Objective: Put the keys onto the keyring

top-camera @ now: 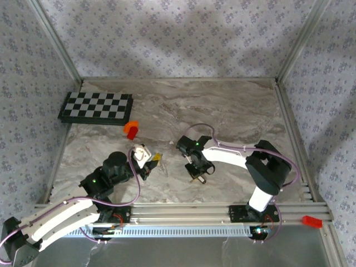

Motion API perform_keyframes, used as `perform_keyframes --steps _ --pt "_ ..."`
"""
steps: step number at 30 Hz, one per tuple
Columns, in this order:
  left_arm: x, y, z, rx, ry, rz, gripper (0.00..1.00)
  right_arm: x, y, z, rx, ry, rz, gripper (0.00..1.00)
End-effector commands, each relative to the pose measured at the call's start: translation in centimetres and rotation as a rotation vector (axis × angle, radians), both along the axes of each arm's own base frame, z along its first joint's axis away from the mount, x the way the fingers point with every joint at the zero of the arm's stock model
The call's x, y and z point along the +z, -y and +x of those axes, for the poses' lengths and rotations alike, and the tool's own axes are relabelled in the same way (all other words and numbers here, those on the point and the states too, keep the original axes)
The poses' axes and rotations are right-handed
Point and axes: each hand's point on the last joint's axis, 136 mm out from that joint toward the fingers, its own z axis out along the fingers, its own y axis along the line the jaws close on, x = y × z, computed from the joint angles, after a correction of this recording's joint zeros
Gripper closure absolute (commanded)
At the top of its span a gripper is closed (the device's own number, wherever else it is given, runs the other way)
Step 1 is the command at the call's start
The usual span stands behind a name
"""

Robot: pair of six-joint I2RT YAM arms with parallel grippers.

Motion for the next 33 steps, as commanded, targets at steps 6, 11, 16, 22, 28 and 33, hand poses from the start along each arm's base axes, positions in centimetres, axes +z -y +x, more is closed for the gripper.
perform_keyframes --steps 6,11,16,22,28,33 --pt "0.7 -0.1 -0.1 0.005 0.046 -0.017 1.00 1.1 2.6 -2.3 0.032 -0.131 -0.147 1.00" --pt "0.6 -0.3 -0.3 0.004 0.050 -0.021 1.00 0.4 1.9 -2.4 0.027 -0.160 -0.120 1.00" --pt "0.9 -0.4 -0.4 0.003 0.057 -0.028 1.00 -0.4 1.8 -2.4 0.041 -0.173 -0.125 1.00" --pt "1.0 -0.3 -0.4 0.000 0.061 -0.031 1.00 -0.4 1.7 -2.2 0.033 -0.169 -0.106 0.99" --pt "1.3 -0.2 -0.4 -0.005 0.062 -0.034 1.00 0.6 1.4 -1.2 0.005 -0.107 -0.061 0.79" --pt "1.5 -0.1 -0.4 -0.009 0.063 -0.036 1.00 1.9 1.0 -0.6 -0.056 -0.041 0.035 0.60"
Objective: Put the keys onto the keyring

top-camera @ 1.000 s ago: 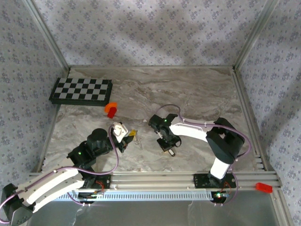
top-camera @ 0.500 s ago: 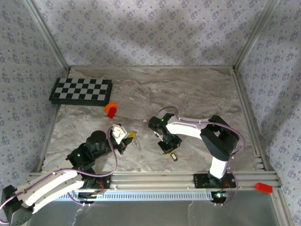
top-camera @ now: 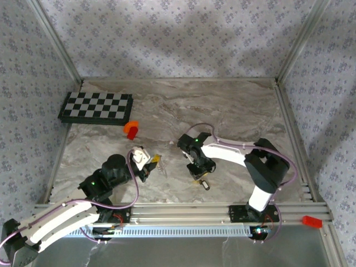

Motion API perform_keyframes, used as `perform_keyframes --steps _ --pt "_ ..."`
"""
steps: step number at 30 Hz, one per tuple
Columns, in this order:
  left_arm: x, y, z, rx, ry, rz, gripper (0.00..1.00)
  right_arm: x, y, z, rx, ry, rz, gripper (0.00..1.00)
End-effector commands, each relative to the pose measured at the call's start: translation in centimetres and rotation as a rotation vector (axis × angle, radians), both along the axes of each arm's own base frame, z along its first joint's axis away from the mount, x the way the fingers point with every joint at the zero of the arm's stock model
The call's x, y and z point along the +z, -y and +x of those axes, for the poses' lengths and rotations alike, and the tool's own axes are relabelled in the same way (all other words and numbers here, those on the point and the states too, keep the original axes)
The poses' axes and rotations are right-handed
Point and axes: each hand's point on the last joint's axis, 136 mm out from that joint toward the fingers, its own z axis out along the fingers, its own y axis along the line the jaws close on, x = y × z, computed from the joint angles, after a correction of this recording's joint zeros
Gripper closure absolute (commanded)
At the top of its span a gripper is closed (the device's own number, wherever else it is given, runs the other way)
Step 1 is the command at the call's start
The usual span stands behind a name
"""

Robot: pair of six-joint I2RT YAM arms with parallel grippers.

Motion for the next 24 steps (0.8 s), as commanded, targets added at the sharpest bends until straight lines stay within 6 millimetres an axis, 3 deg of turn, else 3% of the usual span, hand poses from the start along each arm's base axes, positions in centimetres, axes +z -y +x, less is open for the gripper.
perform_keyframes --steps 1,13,24 --pt "2.1 0.4 0.0 -0.017 0.050 -0.040 1.00 1.2 0.0 0.4 -0.062 0.047 0.066 0.59" --pt "2.4 0.7 -0.2 -0.030 0.048 -0.049 1.00 0.1 1.2 -0.9 -0.187 0.041 0.133 0.59" --pt "2.6 0.6 -0.3 -0.032 0.050 -0.060 1.00 -0.9 1.2 -1.3 -0.204 0.027 0.154 0.76"
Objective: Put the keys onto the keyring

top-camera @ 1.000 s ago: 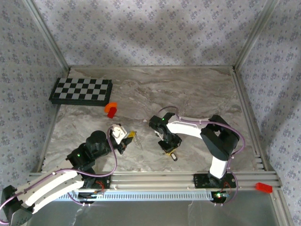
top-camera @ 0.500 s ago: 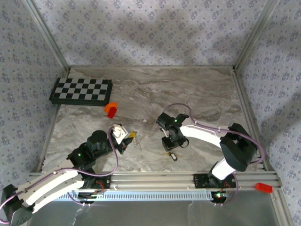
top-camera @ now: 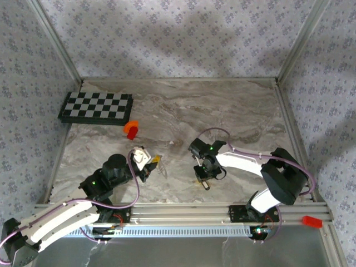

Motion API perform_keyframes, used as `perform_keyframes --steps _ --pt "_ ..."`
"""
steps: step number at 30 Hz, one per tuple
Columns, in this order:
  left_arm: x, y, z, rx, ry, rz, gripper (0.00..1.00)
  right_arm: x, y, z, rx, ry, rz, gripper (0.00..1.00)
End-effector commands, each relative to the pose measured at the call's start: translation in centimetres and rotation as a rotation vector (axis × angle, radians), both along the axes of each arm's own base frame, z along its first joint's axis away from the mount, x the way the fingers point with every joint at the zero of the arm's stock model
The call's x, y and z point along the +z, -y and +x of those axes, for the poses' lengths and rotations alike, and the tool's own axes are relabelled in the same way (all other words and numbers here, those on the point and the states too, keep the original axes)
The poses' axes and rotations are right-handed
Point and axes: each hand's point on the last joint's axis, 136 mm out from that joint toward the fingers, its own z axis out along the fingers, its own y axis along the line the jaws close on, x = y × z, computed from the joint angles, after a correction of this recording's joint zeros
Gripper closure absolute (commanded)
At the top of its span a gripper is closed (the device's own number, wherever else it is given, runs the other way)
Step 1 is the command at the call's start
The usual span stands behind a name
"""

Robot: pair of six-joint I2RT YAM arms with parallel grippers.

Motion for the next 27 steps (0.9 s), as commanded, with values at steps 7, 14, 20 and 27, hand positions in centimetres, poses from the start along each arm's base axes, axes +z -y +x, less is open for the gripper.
perform_keyframes --steps 7,14,20,27 --pt "2.7 0.4 -0.3 -0.028 0.052 -0.065 1.00 -0.2 0.1 -0.1 -0.016 -0.008 0.018 0.80" --pt "2.7 0.5 -0.3 -0.028 0.051 -0.065 1.00 -0.1 0.0 0.1 -0.015 0.002 0.022 0.88" --pt "2.7 0.5 -0.4 -0.029 0.051 -0.066 1.00 0.1 0.1 0.1 -0.010 0.017 0.026 0.95" --pt "3.2 0.5 -0.7 -0.042 0.047 -0.089 1.00 2.3 -1.4 0.4 0.080 0.138 0.091 0.99"
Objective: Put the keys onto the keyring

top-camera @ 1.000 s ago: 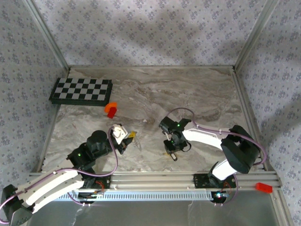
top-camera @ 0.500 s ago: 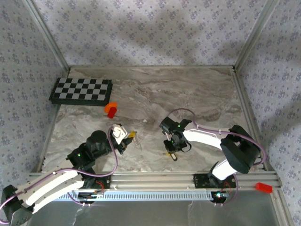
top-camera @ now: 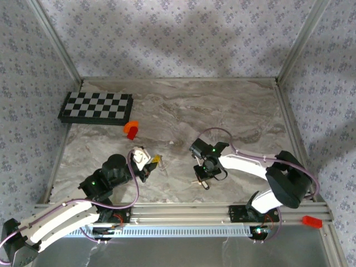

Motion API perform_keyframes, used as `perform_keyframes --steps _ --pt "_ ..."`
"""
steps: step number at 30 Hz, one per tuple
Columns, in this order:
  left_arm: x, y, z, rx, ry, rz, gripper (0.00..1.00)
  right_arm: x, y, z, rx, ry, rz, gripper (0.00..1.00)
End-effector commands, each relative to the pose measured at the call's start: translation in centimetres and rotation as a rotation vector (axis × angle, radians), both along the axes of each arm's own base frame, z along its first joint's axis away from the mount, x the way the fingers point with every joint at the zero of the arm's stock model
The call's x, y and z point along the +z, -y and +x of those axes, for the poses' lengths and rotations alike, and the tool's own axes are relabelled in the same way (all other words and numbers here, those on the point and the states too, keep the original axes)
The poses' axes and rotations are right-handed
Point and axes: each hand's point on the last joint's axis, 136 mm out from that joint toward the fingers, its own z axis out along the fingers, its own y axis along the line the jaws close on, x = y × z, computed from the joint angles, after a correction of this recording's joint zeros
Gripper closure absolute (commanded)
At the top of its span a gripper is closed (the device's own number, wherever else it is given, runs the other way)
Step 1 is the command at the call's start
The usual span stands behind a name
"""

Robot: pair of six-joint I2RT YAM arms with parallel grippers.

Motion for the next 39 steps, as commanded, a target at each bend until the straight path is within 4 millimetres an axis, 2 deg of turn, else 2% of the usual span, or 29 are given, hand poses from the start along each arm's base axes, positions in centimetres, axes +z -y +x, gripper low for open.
perform_keyframes --steps 1,4,9,14,19,25,30,34,39 --pt "3.2 0.5 -0.6 -0.037 0.044 -0.085 1.00 1.8 -0.8 0.4 0.066 0.104 0.043 0.99" --pt "3.7 0.7 -1.0 -0.049 0.041 -0.099 1.00 3.9 -1.6 0.7 0.101 0.196 0.113 1.00" --pt "4.9 1.4 -1.8 -0.093 0.028 -0.115 1.00 10.1 -4.4 1.3 0.233 0.420 0.332 1.00" --pt "7.5 2.2 -3.9 -0.193 0.030 -0.153 1.00 17.1 -6.8 -0.9 0.437 0.634 0.606 1.00" --pt "9.3 2.9 -5.3 -0.288 0.020 -0.161 1.00 21.2 -7.3 -4.3 0.639 0.711 0.798 1.00" --pt "10.9 3.2 -5.7 -0.308 0.028 -0.158 1.00 23.4 -6.6 -5.6 0.729 0.767 0.849 1.00" --pt "11.7 3.8 -5.7 -0.323 0.022 -0.170 1.00 25.1 -5.8 -5.5 0.718 0.852 0.886 1.00" --pt "11.9 4.3 -5.9 -0.339 0.018 -0.171 1.00 24.8 -5.3 -5.5 0.710 0.847 0.872 1.00" --pt "12.0 4.6 -6.1 -0.347 0.024 -0.169 1.00 24.6 -4.7 -4.1 0.632 0.841 0.825 1.00"
